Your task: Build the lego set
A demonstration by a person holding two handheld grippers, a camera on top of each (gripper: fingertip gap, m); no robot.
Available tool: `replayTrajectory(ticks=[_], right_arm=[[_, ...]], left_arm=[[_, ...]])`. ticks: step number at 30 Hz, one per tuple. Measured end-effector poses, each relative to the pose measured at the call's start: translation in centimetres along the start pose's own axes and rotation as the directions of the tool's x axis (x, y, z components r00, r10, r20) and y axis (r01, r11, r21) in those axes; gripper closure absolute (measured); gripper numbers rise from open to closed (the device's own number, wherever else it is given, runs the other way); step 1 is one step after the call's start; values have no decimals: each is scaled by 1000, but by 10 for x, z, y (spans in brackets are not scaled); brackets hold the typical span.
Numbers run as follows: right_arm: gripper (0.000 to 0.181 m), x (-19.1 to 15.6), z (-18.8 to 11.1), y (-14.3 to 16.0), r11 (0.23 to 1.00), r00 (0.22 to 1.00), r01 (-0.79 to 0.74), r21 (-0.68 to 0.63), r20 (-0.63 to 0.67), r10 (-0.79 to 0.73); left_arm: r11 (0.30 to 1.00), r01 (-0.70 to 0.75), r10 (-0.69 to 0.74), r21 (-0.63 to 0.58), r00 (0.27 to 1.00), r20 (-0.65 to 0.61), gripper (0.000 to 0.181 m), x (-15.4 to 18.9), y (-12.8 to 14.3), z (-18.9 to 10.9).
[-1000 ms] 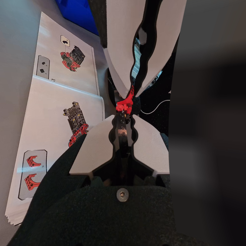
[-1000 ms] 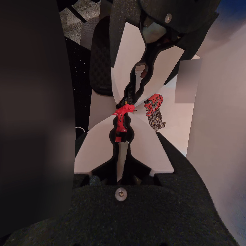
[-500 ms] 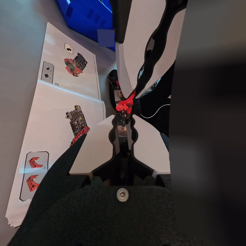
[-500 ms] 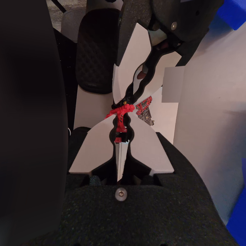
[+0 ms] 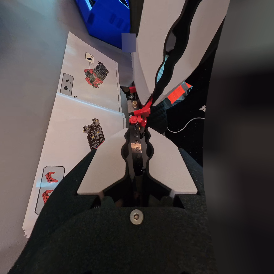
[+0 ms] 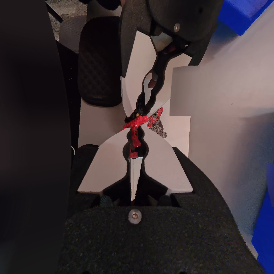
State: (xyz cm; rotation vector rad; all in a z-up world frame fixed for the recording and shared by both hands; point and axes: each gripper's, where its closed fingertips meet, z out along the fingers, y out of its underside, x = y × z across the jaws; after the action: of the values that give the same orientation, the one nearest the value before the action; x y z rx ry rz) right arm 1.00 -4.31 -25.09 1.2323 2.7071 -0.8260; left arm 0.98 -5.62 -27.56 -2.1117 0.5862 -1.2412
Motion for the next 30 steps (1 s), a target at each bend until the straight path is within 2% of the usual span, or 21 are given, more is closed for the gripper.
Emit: replayTrajectory(ticks=[7, 22, 30], right_arm=[[174, 1, 5, 5, 999, 999, -32, -3, 16, 32], [173, 9, 3, 8, 995, 994, -11, -96, -108, 1], [168, 8, 4, 7, 993, 993, -8, -118, -120, -6]], left_arm=[[1000, -11, 11, -4, 1000, 23, 162, -2, 0, 0], [1000, -6, 6, 3, 998, 61, 162, -8, -3, 0], [999, 36, -36, 25, 999, -4, 162, -4, -2, 1]])
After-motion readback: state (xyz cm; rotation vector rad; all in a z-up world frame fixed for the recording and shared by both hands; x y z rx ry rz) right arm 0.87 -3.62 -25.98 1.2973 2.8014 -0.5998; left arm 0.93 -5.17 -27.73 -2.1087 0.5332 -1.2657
